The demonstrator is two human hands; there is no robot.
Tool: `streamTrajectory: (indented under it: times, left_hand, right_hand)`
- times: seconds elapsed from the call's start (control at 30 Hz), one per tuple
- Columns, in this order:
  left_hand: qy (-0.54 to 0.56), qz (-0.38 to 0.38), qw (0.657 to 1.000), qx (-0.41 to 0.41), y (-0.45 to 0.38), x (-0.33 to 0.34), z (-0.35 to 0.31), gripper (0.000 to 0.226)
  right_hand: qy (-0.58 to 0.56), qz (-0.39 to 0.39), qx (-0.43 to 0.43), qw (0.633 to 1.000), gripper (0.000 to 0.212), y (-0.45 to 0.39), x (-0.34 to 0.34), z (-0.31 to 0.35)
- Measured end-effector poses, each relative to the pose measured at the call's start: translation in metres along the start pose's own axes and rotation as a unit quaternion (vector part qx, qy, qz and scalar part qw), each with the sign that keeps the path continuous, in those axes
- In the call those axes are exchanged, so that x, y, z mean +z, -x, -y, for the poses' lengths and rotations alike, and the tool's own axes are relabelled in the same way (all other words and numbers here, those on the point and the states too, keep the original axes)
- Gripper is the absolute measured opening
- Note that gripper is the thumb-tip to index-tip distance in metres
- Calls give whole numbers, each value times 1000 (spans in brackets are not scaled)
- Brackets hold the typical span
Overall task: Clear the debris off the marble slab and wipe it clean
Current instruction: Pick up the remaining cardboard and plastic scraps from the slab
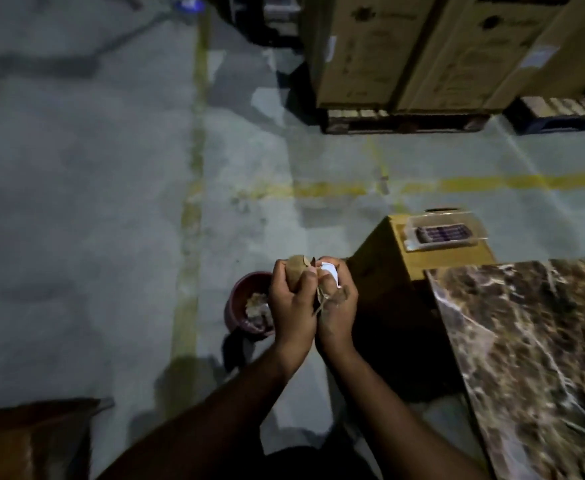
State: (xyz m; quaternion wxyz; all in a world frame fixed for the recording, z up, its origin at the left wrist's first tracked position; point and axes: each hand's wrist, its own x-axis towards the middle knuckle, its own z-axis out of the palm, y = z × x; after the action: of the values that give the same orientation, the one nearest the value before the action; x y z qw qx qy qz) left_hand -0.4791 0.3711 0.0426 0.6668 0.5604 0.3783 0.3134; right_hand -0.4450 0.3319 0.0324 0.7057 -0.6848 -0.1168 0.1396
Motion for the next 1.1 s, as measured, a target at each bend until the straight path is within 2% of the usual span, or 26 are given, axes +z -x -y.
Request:
streamTrajectory:
  times: [0.07,0.17,0.2,0.23,0.3,0.33,0.43,0.5,0.57,0.63,0.73,0.83,0.9,0.97,1.03,1.1]
  left_hand:
    - [-15,-28,999,-30,-34,-19,20,12]
    - [-49,-95,989,-99,-81,-38,73,54]
    - [-76,-118,983,-120,-98,-43,99,65]
    - [-95,-139,975,-142,-114,-46,128,73]
    - [-112,-168,960,-192,-145,-53,190,83]
    - [-107,-169,957,-210,-157,-55,213,82]
    - [-52,-174,956,-231,-198,-58,314,61]
    - [-32,-190,955,-227,-218,-61,383,52]
    - [-62,-190,955,-219,-235,-67,455,38]
    - [-83,-199,951,-223,-247,-75,520,34]
    - [-78,-193,952,-223,-264,-83,588,24]
    - [-75,-133,957,-246,-280,-92,639,32]
    - [-152,-80,954,-244,-287,-99,664,51]
    - [-250,-39,940,-228,-290,-112,680,57]
    - [-253,-24,939,-230,-292,-122,676,59]
    - [-240,-33,946,-216,-288,-129,661,60]
  right_hand:
    - [22,21,21,999,20,-16,30,-25]
    - [51,63,43,996,11,-43,65,-79]
    - [62,76,57,994,16,-54,76,-106]
    - [70,87,71,991,22,-64,85,-135]
    - [77,109,106,985,17,-84,95,-203]
    - [86,112,124,982,21,-92,97,-235]
    - [111,122,158,974,38,-120,103,-350]
    - [127,122,173,969,34,-133,103,-418]
    - [139,138,175,965,31,-143,101,-486]
    - [150,149,187,959,28,-150,99,-545]
    - [175,163,196,951,20,-157,98,-610]
    - [188,173,205,945,19,-163,99,-657]
    - [258,215,177,925,26,-168,98,-675]
    - [308,267,147,901,39,-173,95,-683]
    - [320,302,136,888,44,-177,92,-680]
    - [327,299,105,890,44,-181,87,-668]
